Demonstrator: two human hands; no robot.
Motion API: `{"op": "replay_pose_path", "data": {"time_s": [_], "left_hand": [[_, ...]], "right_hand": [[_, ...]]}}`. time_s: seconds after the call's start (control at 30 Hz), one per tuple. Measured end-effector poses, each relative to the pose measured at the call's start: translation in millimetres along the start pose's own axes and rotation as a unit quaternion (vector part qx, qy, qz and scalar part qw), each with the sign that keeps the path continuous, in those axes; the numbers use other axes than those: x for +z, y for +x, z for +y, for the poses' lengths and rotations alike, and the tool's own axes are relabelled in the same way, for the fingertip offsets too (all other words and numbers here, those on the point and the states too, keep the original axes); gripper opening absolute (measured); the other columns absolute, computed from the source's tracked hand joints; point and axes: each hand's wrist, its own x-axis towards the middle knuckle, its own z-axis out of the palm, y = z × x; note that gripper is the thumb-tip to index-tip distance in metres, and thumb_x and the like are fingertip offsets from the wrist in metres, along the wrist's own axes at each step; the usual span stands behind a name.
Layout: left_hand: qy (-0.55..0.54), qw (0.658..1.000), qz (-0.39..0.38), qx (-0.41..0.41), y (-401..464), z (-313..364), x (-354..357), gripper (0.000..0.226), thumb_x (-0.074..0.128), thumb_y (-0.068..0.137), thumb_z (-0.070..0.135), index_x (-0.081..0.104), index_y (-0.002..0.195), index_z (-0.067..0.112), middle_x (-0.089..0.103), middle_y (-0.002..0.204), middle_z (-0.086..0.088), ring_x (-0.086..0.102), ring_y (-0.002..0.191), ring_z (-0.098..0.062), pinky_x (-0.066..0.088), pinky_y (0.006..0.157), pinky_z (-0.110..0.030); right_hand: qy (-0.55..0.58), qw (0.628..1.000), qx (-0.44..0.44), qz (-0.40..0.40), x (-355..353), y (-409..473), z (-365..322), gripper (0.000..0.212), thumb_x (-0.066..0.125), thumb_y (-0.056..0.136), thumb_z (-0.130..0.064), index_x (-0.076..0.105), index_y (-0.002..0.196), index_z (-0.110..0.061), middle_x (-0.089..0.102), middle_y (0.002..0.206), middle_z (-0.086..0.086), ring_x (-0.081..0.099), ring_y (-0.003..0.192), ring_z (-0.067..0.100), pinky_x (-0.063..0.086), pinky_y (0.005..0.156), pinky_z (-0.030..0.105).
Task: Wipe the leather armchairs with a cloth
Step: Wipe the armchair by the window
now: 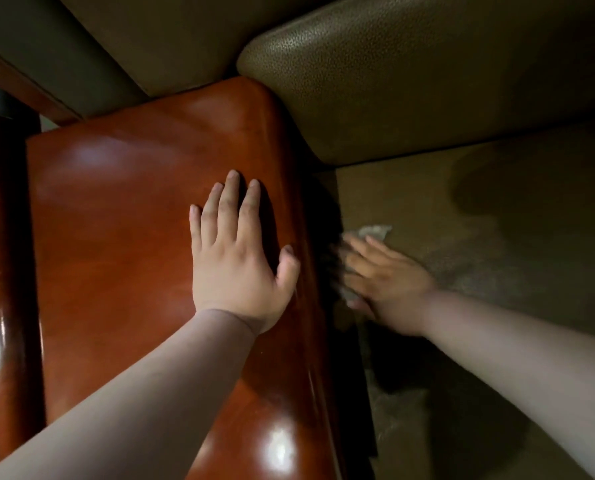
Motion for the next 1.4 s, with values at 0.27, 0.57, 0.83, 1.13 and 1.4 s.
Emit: {"op": "replay_pose_path", "data": {"time_s": [0.27,0.57,0.83,1.13,1.4], "left_hand": [[0.002,1.000,0.015,0.007,0.7,-3.9,5.5,0.086,0.049,0.089,0.052,0.029,0.165,0.016,0.019,0.175,-0.008,0.014,0.162,-0.032,0.008,0.131,-0.057],[0.007,1.000,0.004,0.010,2.4,-5.7,0.8,0.089,0.048,0.088,0.055,0.029,0.166,0.015,0.019,0.175,-0.010,0.013,0.162,-0.033,0.009,0.131,-0.058],[-0.005,1.000,-0.015,0.006,1.7,-3.9,-7.8,0.091,0.047,0.087,0.059,0.032,0.165,0.016,0.023,0.174,-0.010,0.016,0.161,-0.032,0.010,0.131,-0.057],[-0.099,0.994,0.026,-0.033,101.0,-17.7,-32.6,0.063,0.044,0.094,0.052,0.052,0.149,0.020,0.040,0.162,-0.009,0.033,0.150,-0.032,0.023,0.125,-0.049],[-0.009,0.999,0.028,0.038,133.1,-36.7,-14.0,0.067,0.039,0.096,0.046,0.044,0.156,0.018,0.041,0.161,-0.008,0.034,0.148,-0.029,0.025,0.126,-0.045]], "right_hand": [[0.023,0.982,0.181,0.038,-25.5,59.9,59.3,0.067,0.029,0.106,-0.055,0.022,0.166,-0.025,-0.001,0.175,0.002,-0.007,0.160,0.027,-0.005,0.128,0.043],[0.080,0.996,-0.036,-0.003,3.0,-59.7,-19.1,0.047,0.063,0.094,-0.015,0.065,0.140,-0.027,0.051,0.157,-0.001,0.038,0.151,0.027,0.031,0.123,0.044],[0.313,0.874,0.297,0.222,-145.7,36.0,-8.8,0.028,0.036,0.109,-0.047,0.056,0.123,-0.033,0.066,0.097,-0.010,0.062,0.084,0.007,0.051,0.070,0.032],[0.421,0.663,0.394,0.477,-212.5,54.9,-14.2,0.032,0.031,0.110,-0.050,0.052,0.130,-0.035,0.063,0.117,-0.016,0.062,0.108,-0.002,0.053,0.096,0.029],[0.087,0.906,0.356,0.211,-151.8,145.6,-29.1,0.078,0.004,0.098,-0.061,-0.016,0.163,-0.021,-0.043,0.163,0.007,-0.043,0.147,0.030,-0.009,0.127,0.054]]}}
